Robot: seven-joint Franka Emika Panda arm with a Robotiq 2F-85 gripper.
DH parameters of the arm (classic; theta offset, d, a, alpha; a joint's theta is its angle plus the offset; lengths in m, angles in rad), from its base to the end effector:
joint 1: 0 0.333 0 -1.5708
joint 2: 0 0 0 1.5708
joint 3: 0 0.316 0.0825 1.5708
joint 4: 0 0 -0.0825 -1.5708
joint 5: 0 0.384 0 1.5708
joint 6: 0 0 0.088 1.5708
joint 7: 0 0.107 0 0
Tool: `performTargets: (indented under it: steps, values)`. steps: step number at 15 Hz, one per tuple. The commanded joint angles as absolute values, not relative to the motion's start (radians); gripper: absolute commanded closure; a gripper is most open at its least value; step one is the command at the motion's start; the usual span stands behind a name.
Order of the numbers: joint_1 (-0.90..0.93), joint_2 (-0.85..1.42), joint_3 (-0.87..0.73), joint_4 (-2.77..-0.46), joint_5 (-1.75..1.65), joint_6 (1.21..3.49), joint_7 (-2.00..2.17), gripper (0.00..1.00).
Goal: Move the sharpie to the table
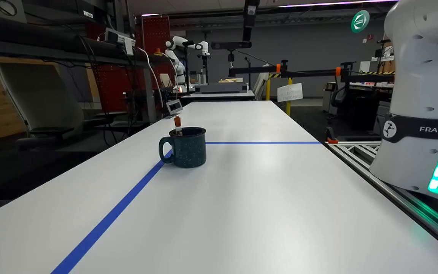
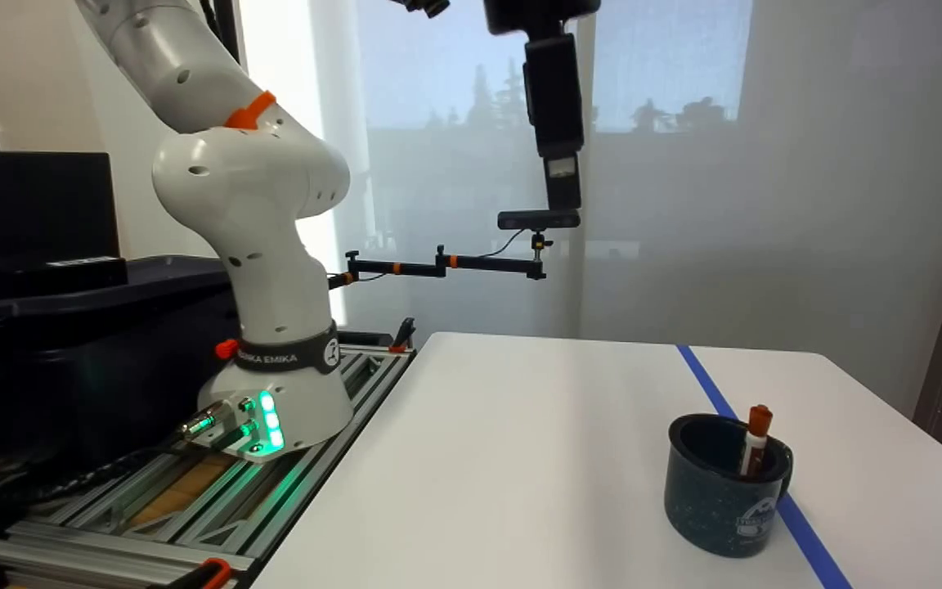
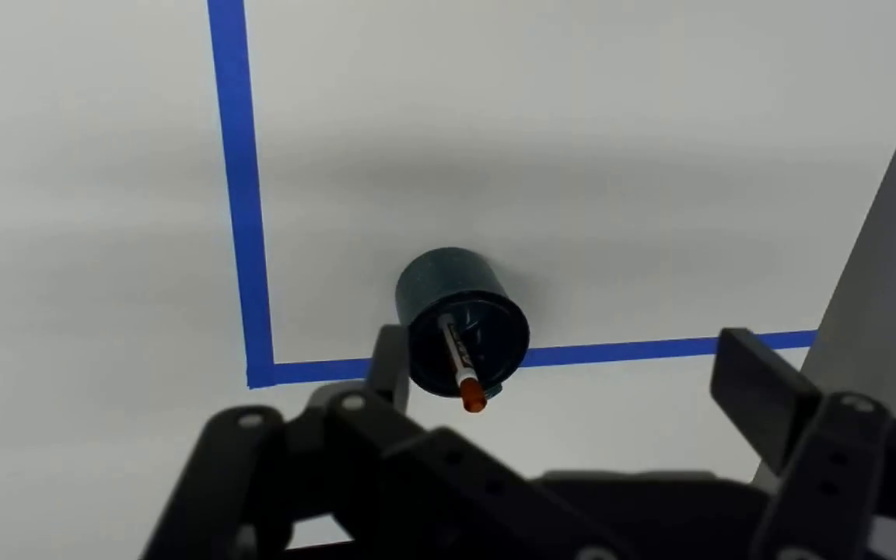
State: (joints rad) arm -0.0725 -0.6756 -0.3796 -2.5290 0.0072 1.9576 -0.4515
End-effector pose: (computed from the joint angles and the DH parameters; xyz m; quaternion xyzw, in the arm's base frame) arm 0.3246 -0.1669 0.4889 -0.9917 -0.0331 -0.0791 0.0963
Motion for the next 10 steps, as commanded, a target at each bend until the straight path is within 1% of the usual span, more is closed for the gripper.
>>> performTargets:
  steps: [1, 10]
  values:
    - [-0.067, -0.586, -0.365, -2.521, 0.037, 2.041, -0.461, 0.0]
    - [-0.058, -0.373, -0.316, -2.507, 0.102, 2.242, -0.452, 0.0]
